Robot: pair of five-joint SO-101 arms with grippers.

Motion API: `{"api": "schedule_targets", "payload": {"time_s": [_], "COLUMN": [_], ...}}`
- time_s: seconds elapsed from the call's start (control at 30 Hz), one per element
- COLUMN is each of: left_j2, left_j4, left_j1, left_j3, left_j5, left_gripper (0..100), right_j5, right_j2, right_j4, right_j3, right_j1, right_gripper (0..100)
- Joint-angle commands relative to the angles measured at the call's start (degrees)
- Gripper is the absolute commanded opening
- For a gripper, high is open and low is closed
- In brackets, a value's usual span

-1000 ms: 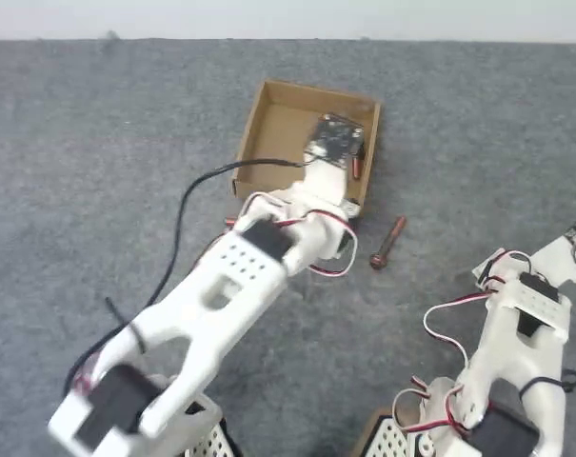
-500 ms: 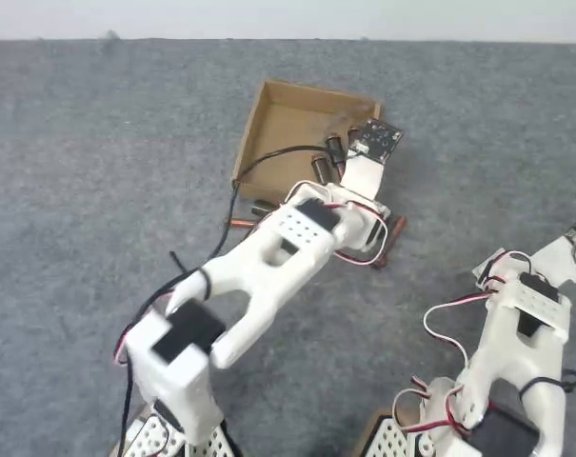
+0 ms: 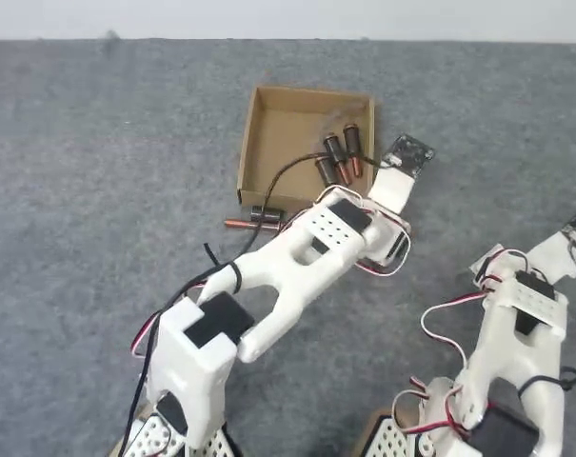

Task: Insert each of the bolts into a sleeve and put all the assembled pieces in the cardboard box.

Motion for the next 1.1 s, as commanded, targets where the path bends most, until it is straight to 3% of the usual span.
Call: {"api": "schedule_targets", "payload": {"time_s": [0.0, 0.3, 1.07], "left_j2": [-2.02, -1.49, 0.09], "left_j4": [1.41, 6.95, 4.75], "left_j1": [1.76, 0.97, 0.09], "left_j3": [-0.75, -0.66, -2.86], "left_j5": [0.35, 0.26, 0.35], "left_gripper": [16, 16, 16], "right_j5": [0.7, 0.7, 0.7], "right_j2": [-2.86, -2.86, -2.86], "right_j4": [-0.92, -0.84, -0.75], "right_j3": [-0.35, -0.35, 0.09], "right_j1": [-0.66, -0.66, -0.75], "right_gripper": [0.9, 0.9, 0.9]}}
